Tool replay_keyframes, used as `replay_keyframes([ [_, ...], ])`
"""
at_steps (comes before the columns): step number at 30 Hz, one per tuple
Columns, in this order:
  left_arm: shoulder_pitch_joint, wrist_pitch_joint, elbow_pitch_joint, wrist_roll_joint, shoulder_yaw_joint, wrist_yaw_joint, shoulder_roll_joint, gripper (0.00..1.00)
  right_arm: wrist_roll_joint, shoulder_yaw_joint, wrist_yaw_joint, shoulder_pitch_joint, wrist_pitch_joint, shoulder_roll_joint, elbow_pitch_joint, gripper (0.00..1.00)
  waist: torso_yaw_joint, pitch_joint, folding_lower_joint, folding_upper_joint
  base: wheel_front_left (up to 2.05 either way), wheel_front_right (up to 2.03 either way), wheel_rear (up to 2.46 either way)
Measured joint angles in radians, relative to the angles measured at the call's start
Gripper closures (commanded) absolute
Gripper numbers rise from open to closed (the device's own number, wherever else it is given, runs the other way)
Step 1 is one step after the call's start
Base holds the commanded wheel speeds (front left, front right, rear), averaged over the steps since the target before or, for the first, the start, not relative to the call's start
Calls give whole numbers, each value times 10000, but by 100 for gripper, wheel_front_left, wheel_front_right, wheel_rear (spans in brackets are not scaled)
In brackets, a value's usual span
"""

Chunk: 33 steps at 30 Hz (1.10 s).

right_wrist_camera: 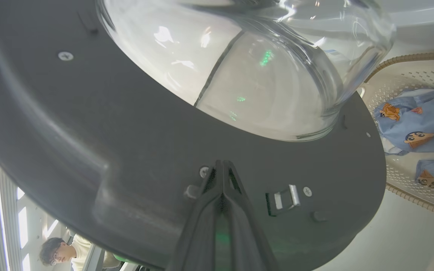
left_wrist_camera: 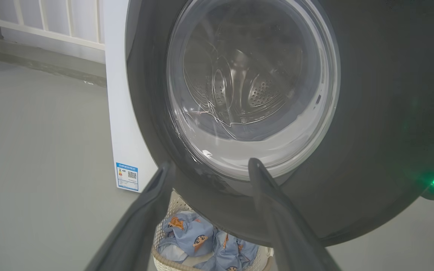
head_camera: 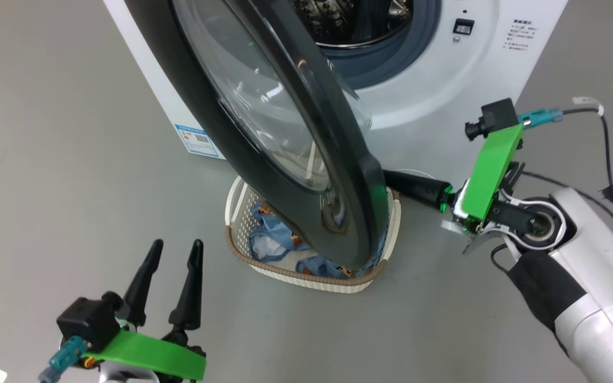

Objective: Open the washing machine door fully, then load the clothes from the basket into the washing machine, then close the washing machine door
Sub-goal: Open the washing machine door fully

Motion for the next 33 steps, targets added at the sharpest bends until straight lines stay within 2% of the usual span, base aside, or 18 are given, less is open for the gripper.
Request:
replay_keyframes([
  [33, 578, 0, 54, 104, 36, 0, -88, 0, -38, 232, 0, 1453, 301, 1210, -836, 100, 1125, -626, -1, 0, 0, 0, 0],
])
